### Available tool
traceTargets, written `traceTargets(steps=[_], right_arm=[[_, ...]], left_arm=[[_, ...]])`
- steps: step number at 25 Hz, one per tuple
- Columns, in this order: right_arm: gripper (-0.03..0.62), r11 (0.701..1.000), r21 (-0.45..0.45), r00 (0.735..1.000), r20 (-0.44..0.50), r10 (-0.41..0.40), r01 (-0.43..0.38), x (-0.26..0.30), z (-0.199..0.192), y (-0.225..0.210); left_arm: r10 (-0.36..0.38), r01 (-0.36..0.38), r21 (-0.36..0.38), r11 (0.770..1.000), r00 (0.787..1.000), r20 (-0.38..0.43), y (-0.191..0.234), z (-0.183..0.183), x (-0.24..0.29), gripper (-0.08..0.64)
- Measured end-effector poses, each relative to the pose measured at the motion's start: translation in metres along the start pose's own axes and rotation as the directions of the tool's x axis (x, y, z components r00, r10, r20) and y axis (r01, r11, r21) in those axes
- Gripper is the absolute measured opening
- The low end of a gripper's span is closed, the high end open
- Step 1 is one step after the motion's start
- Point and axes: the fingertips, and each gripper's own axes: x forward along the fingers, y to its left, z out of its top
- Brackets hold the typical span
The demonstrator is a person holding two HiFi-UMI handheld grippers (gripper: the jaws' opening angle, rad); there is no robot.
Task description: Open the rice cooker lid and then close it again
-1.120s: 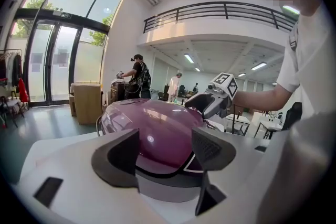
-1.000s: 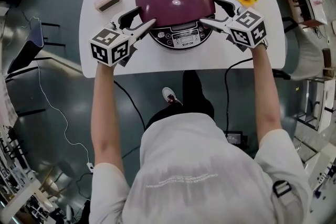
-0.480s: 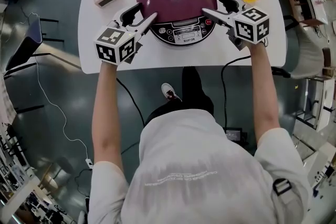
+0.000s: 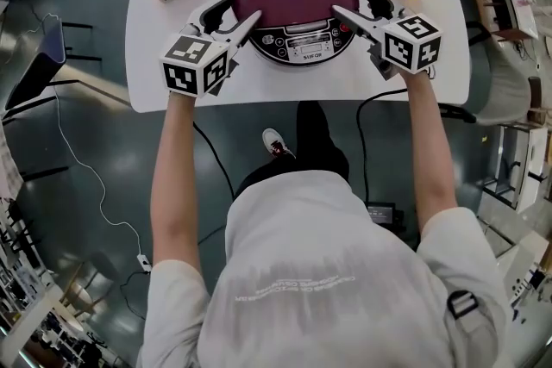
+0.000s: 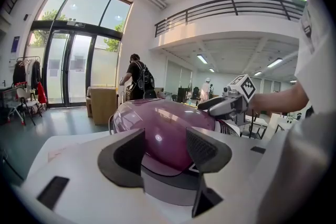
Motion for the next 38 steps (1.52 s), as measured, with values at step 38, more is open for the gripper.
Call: traceTargets(steps=[38], right_arm=[[0.317,0.998,0.030,0.998,-0.006,-0.059,0.059,0.0002,-0.0029,0.0009]], left_arm=[[-0.006,0.006,-0.004,1.000,1.000,-0.015,0.0019,-0.0027,-0.0001,0.252]])
